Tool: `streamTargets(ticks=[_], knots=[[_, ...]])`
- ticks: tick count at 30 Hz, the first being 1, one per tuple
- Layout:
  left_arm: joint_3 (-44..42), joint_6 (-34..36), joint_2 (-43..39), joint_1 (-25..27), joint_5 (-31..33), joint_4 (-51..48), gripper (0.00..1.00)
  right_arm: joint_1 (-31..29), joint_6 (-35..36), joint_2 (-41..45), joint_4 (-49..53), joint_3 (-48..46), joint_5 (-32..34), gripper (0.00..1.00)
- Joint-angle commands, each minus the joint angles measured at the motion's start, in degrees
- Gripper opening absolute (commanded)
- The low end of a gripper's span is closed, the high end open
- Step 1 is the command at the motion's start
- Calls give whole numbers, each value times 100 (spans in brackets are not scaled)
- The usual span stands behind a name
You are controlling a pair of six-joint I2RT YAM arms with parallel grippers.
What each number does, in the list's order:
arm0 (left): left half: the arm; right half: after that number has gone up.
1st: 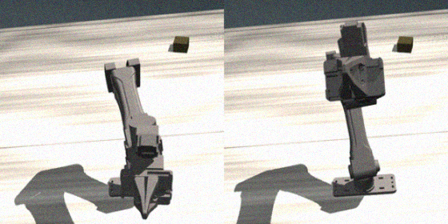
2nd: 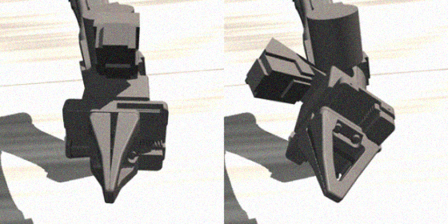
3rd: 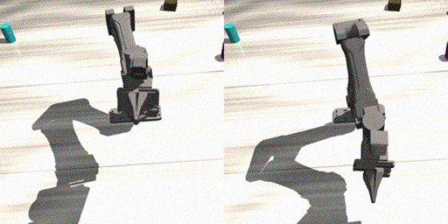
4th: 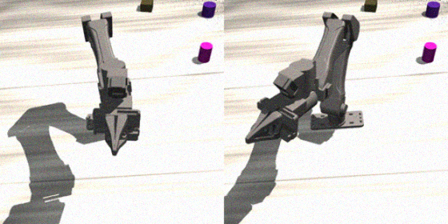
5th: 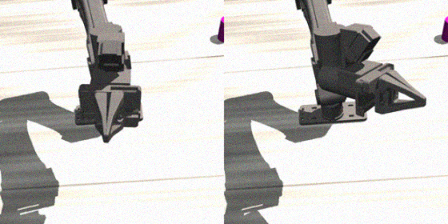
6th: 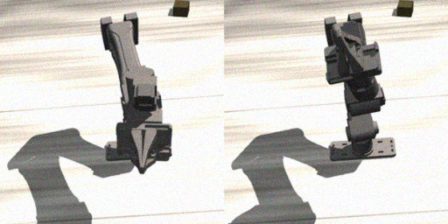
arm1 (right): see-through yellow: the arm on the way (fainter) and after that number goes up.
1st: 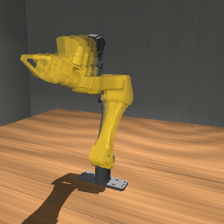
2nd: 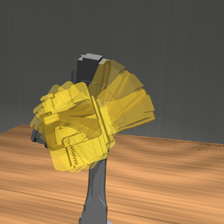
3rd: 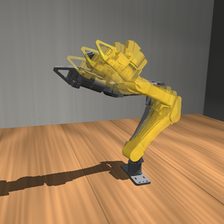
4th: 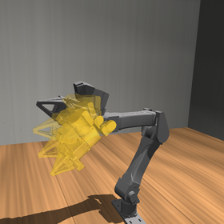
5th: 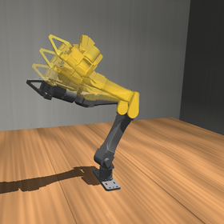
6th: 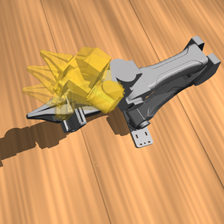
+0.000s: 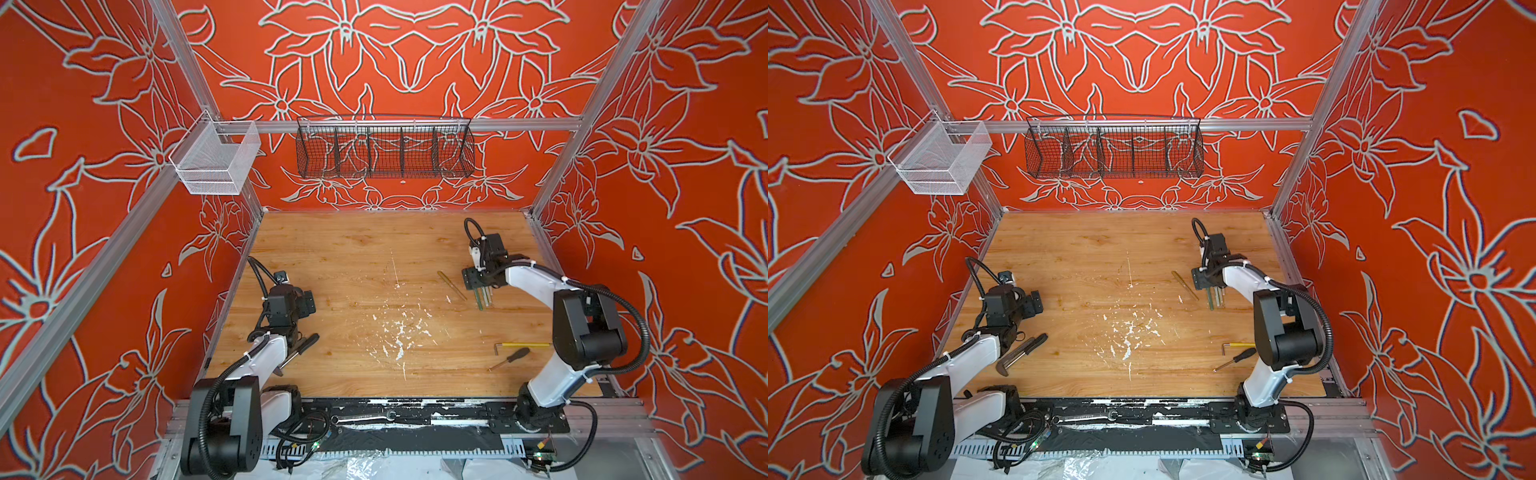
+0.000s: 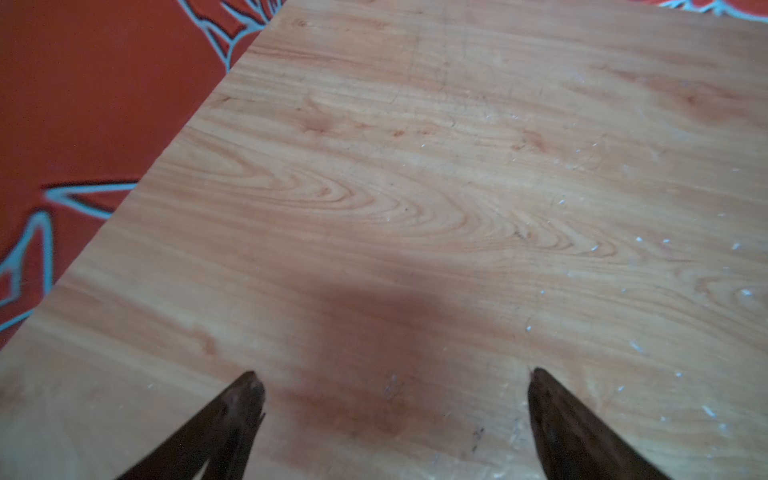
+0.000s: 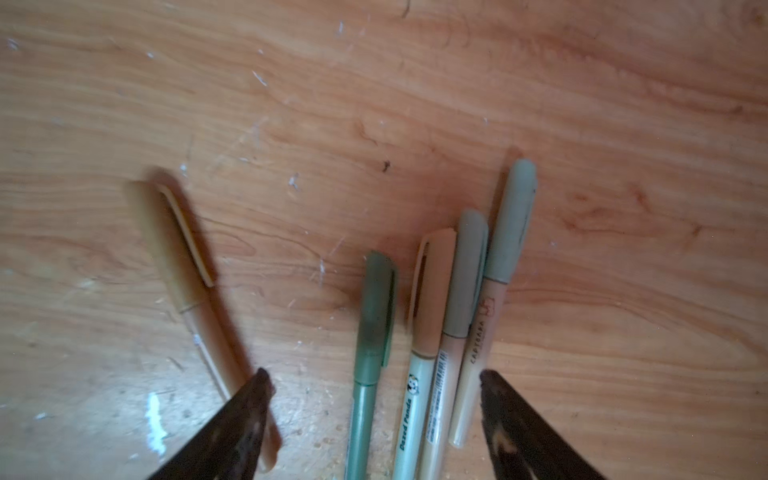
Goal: Insert the pens into the pen caps
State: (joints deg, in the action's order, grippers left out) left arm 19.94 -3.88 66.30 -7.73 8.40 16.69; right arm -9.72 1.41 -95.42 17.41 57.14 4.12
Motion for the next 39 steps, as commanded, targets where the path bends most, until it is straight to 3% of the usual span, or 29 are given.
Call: streamTargets(ticks=[1, 5, 8, 13, 17, 18, 20, 23, 26, 28, 30, 39], knots=[[45, 154, 203, -141, -786, 938, 97, 53, 232, 465, -1757, -709, 471, 82], [483, 280, 674, -200, -1179, 629, 97, 118, 227, 722, -2693, -1415, 831, 82], [561, 370, 707, -204, -1356, 471, 97, 180, 240, 989, -4007, -2268, 933, 83], [-151, -6, 171, -212, -1551, 1413, 97, 372, -20, 1428, -5177, -3159, 987, 86], [-269, -193, 764, -212, -1786, 2303, 97, 548, -159, 1568, -5906, -3662, 781, 88], [-196, -181, 919, -203, -1902, 2388, 97, 554, -159, 1529, -6136, -3789, 768, 97], [6, -15, 883, -134, -1907, 1888, 97, 550, -102, 1272, -6911, -4025, 700, 98], [-360, -41, 840, -97, -1811, 2462, 97, 550, -134, 1424, -6414, -3906, 700, 97], [-724, -182, 1133, -10, -1333, 3341, 97, 552, -130, 1339, -6638, -3952, 700, 97], [-390, -79, 1322, 146, -1105, 2988, 97, 552, -126, 1388, -6521, -3929, 704, 98], [-187, 168, 1265, 554, -483, 2456, 97, 550, -116, 1322, -6747, -3991, 695, 97], [-183, 243, 1335, 605, -539, 2561, 97, 551, -123, 1350, -6689, -3984, 697, 97]])
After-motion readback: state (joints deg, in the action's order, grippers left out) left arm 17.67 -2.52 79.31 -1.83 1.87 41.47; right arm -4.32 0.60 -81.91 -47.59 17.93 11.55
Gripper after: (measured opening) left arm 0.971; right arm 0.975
